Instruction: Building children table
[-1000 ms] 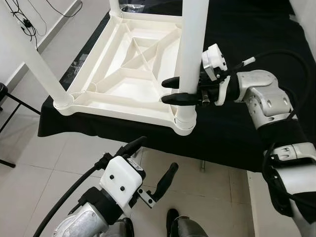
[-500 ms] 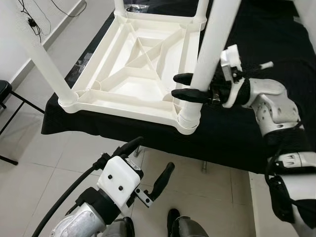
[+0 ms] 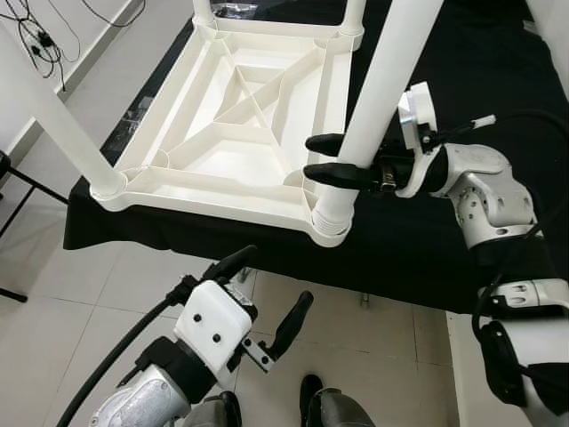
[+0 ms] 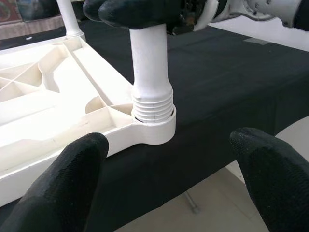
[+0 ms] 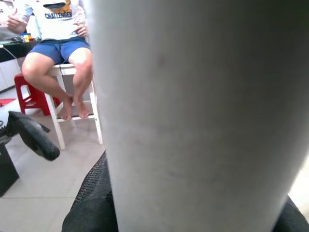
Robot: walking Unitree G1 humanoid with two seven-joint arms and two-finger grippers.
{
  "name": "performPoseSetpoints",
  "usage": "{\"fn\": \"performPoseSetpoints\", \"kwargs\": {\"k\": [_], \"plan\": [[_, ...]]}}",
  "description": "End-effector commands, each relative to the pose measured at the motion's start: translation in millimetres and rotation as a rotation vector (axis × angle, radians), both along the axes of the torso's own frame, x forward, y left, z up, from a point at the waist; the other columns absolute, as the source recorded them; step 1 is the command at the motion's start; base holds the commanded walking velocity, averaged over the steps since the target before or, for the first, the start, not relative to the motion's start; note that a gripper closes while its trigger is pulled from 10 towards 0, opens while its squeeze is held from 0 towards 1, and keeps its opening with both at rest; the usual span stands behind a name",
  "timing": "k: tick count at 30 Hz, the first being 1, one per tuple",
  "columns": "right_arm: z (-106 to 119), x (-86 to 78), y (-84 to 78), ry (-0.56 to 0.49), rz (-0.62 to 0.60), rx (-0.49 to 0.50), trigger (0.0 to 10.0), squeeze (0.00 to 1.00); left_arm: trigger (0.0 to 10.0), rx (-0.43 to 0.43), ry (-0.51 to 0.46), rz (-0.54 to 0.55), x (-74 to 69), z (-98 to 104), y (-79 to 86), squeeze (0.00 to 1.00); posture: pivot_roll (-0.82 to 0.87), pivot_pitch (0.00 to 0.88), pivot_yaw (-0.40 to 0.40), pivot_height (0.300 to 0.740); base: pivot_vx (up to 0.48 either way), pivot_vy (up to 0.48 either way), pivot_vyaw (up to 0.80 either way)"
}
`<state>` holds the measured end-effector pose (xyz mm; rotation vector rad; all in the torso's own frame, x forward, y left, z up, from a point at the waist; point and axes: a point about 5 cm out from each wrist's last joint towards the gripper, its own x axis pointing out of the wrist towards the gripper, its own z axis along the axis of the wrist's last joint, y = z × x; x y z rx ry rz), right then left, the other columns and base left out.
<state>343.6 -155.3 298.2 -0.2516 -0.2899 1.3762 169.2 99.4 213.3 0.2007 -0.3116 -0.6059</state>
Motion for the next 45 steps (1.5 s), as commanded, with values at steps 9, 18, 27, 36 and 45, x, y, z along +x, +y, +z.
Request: {"fn": "performPoseSetpoints", "kwargs": {"k": [9, 18, 27, 36, 45], "plan": [[-26, -1.6, 3.8, 0.021, -0.039, -0.158, 10.0, 0.00, 10.0, 0.020, 0.011, 0.005, -1.2, -3, 0.9, 0.00, 0.12, 0.334, -0.022, 0.740, 0.000, 0.000, 0.00], [-22, 3.6, 8.0, 0.034, -0.105, -0.193, 10.0, 0.00, 10.0, 0.017, 0.010, 0.005, -0.6, -3, -0.3, 0.00, 0.12, 0.332, -0.022, 0.740, 0.000, 0.000, 0.00], [-22, 12.4, 5.0, 0.117, -0.181, -0.163, 10.0, 0.00, 10.0, 0.013, 0.010, 0.005, -0.6, -3, -1.4, 0.00, 0.12, 0.325, -0.024, 0.740, 0.000, 0.000, 0.00], [-22, 18.5, 1.9, 0.171, -0.236, -0.102, 10.0, 0.00, 10.0, 0.012, 0.010, 0.005, -0.7, -3, -2.0, 0.00, 0.12, 0.326, -0.024, 0.740, 0.000, 0.000, 0.00], [-23, 15.3, -4.0, 0.175, -0.230, -0.058, 10.0, 0.00, 10.0, 0.013, 0.010, 0.006, -0.5, -3, -1.4, 0.00, 0.12, 0.329, -0.022, 0.740, 0.000, 0.000, 0.00]]}}
